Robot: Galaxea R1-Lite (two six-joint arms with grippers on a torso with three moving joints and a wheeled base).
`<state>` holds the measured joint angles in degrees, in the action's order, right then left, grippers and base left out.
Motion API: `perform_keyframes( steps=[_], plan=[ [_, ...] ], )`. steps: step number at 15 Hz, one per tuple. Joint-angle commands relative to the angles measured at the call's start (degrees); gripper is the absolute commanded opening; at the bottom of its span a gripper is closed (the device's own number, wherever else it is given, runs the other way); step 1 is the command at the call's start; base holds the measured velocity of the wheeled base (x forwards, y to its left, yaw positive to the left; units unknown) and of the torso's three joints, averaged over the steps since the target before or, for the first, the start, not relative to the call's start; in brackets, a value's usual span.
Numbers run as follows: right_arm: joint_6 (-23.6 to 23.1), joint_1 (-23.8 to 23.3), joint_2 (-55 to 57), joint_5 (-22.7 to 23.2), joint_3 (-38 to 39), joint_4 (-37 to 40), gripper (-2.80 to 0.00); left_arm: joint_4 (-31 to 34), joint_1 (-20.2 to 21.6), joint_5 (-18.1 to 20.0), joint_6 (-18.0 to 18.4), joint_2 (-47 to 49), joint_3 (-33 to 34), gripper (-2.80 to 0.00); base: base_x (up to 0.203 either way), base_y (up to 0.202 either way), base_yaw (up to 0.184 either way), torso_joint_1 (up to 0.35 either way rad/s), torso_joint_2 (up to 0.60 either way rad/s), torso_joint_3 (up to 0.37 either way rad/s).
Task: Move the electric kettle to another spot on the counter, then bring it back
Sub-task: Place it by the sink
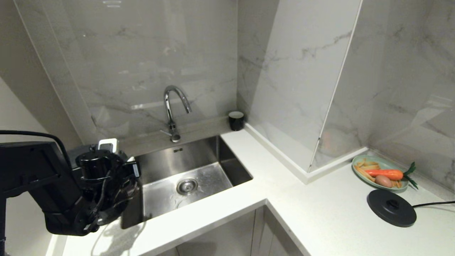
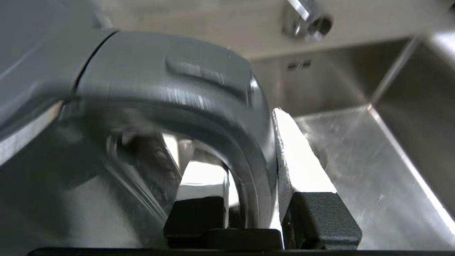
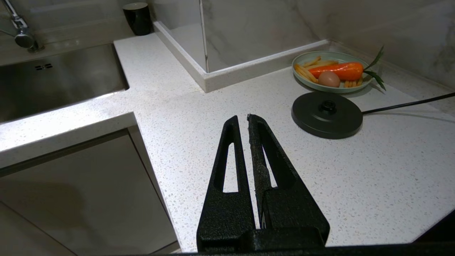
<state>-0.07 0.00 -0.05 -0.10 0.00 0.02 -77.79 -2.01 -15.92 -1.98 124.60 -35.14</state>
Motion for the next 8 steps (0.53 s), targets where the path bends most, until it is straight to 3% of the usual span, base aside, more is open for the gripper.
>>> perform_keyframes(
  steps=[1, 8],
  plan=[
    [0.0, 0.0, 0.0, 0.0, 0.0, 0.0, -2.80, -0.3, 0.3, -0.1, -0.2, 1.1, 0.2, -2.80, 0.000, 0.000, 0.000, 0.000, 0.00, 0.000],
    [0.0, 0.0, 0.0, 0.0, 0.0, 0.0, -2.80, -0.4, 4.1, 0.3, -0.1, 1.8, 0.8, -2.80, 0.000, 0.000, 0.000, 0.000, 0.00, 0.000]
  ],
)
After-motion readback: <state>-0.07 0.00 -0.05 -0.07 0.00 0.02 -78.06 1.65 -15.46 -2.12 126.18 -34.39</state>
